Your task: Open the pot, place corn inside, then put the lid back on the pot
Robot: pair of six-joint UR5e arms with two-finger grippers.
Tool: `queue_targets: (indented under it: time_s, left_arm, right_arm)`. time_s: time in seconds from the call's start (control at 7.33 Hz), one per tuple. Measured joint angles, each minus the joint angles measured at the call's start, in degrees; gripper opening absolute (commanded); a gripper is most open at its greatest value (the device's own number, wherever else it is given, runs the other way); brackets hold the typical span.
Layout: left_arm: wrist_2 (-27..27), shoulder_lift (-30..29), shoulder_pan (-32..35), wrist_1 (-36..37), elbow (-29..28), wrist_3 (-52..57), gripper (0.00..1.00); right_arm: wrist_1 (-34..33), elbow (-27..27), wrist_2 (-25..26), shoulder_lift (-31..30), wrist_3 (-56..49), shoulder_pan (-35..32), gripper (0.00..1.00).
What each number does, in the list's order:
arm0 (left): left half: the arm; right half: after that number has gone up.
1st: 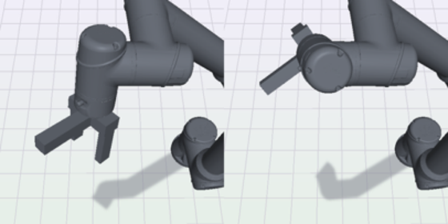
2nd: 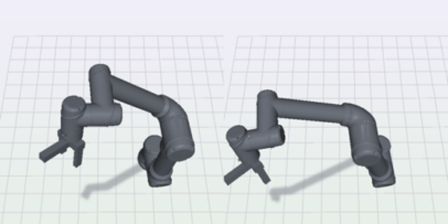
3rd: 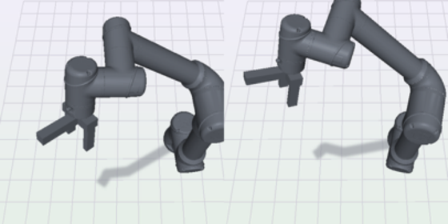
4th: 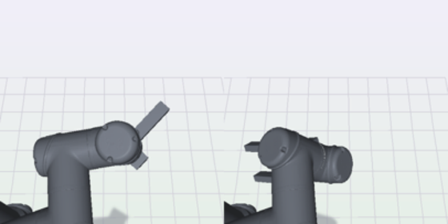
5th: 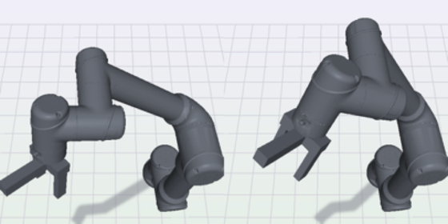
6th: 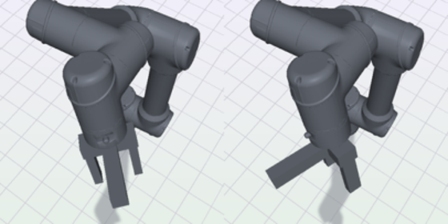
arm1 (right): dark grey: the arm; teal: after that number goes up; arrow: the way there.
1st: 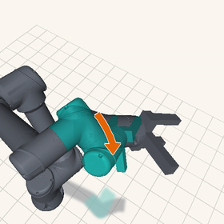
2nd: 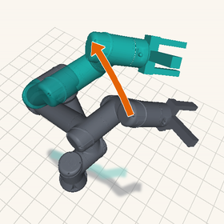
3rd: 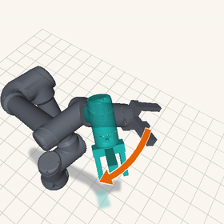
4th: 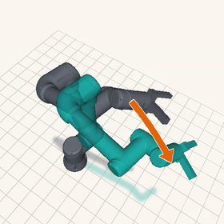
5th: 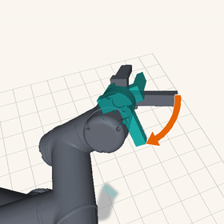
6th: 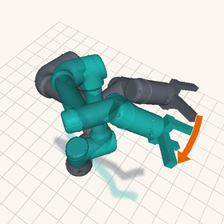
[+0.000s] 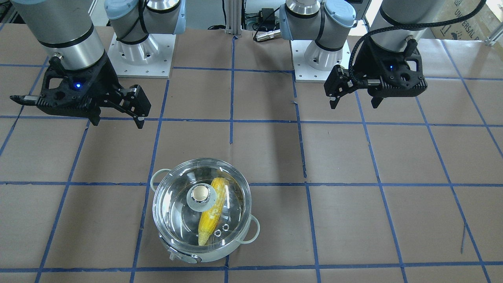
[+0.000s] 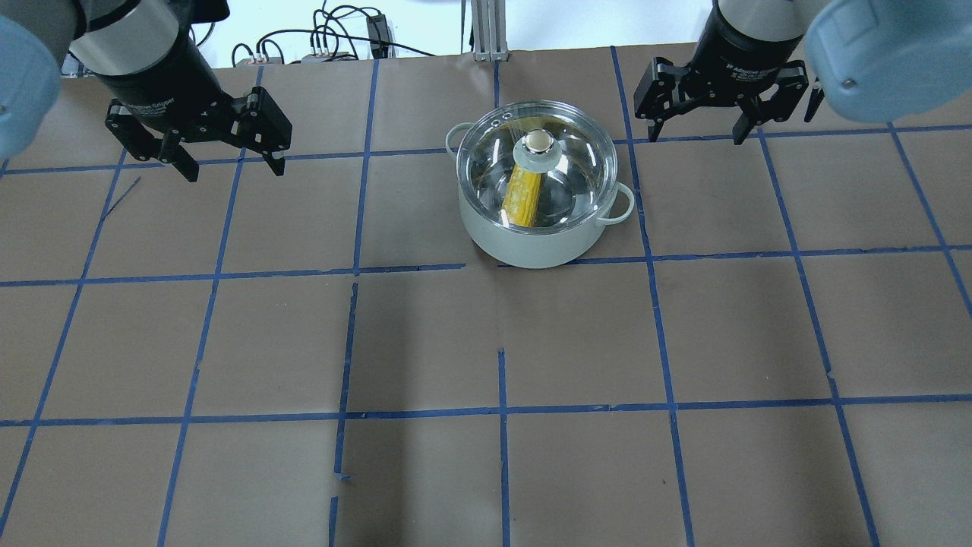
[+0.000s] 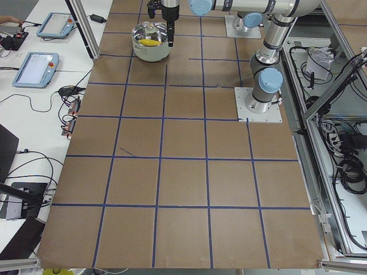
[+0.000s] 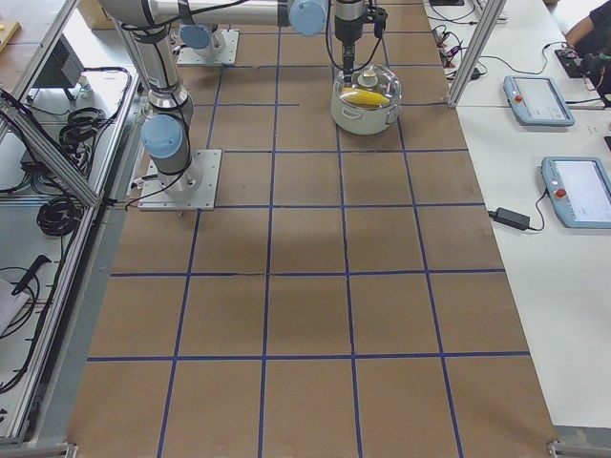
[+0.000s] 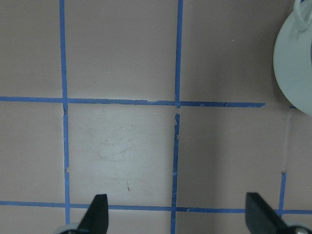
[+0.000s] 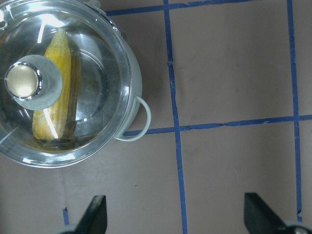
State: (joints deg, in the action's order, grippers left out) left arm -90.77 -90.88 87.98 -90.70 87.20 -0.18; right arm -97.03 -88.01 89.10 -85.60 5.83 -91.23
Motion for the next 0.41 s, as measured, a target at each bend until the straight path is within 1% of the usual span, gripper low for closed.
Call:
queue_targets:
  time_s: [0.41]
  left_arm:
    - [-0.27, 0.0, 0.0, -0.04, -0.04, -0.06, 1.0]
  right_arm:
    - [-0.05, -0.54, -0.37, -0.64, -0.03, -0.31, 1.0]
